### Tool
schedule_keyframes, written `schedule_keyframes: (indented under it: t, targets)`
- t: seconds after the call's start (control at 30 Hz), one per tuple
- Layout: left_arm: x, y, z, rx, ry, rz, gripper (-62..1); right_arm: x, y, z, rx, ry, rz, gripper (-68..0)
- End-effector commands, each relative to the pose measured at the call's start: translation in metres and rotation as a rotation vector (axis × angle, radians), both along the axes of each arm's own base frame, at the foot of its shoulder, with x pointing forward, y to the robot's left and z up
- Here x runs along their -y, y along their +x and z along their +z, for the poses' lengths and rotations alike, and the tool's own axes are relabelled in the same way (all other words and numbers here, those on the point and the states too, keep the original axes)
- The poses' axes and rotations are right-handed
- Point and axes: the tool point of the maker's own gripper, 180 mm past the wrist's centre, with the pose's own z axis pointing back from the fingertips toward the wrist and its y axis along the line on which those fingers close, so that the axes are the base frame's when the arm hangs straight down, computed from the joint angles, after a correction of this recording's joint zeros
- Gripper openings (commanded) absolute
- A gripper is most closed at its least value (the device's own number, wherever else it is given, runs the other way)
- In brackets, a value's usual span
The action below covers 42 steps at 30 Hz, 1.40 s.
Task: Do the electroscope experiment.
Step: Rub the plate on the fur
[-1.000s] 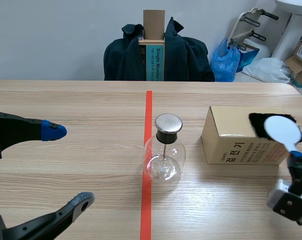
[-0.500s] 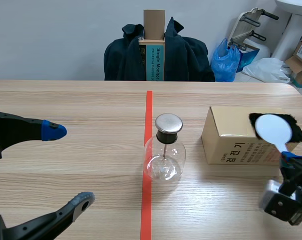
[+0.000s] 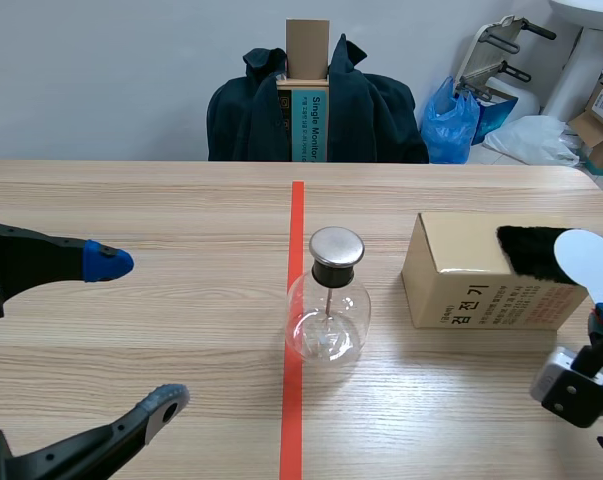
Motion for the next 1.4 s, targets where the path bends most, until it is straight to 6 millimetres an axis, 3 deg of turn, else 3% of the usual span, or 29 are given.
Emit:
schedule_keyframes:
  t: [0.0, 0.07, 0.23, 0.4, 0.43, 0.57, 0.77, 0.93, 1.1, 1.27, 1.37]
  targets:
    - [0.002, 0.001, 0.006, 0.010, -0.033, 0.009, 1.4, -0.021, 0.000, 0.004, 0.010, 0.013, 0.123, -66.9]
    - [0.002, 0.001, 0.006, 0.010, -0.033, 0.009, 1.4, -0.031, 0.001, 0.006, 0.019, 0.026, 0.160, -66.9]
    - [0.002, 0.001, 0.006, 0.010, -0.033, 0.009, 1.4, 0.013, 0.006, 0.004, 0.012, -0.016, -0.078, -66.9]
    - [0.002, 0.001, 0.006, 0.010, -0.032, 0.009, 1.4, -0.023, 0.006, 0.008, 0.026, 0.006, 0.126, -66.9]
    - [0.002, 0.001, 0.006, 0.010, -0.032, 0.009, 1.4, -0.024, 0.006, 0.007, 0.028, 0.011, 0.117, -66.9]
    - [0.002, 0.001, 0.006, 0.010, -0.033, 0.009, 1.4, 0.009, 0.009, 0.005, 0.021, -0.020, -0.069, -66.9]
    - [0.002, 0.001, 0.006, 0.010, -0.032, 0.009, 1.4, -0.025, 0.008, 0.007, 0.030, 0.010, 0.112, -66.9]
    - [0.002, 0.001, 0.006, 0.010, -0.032, 0.009, 1.4, 0.013, 0.009, 0.005, 0.015, -0.029, -0.085, -66.9]
    - [0.002, 0.001, 0.006, 0.010, -0.032, 0.009, 1.4, -0.019, 0.009, 0.007, 0.026, 0.000, 0.090, -66.9]
    - [0.002, 0.001, 0.006, 0.010, -0.032, 0.009, 1.4, 0.011, 0.009, 0.006, 0.020, -0.030, -0.068, -66.9]
    - [0.002, 0.001, 0.006, 0.010, -0.032, 0.009, 1.4, 0.005, 0.008, 0.004, 0.006, -0.026, -0.019, -66.9]
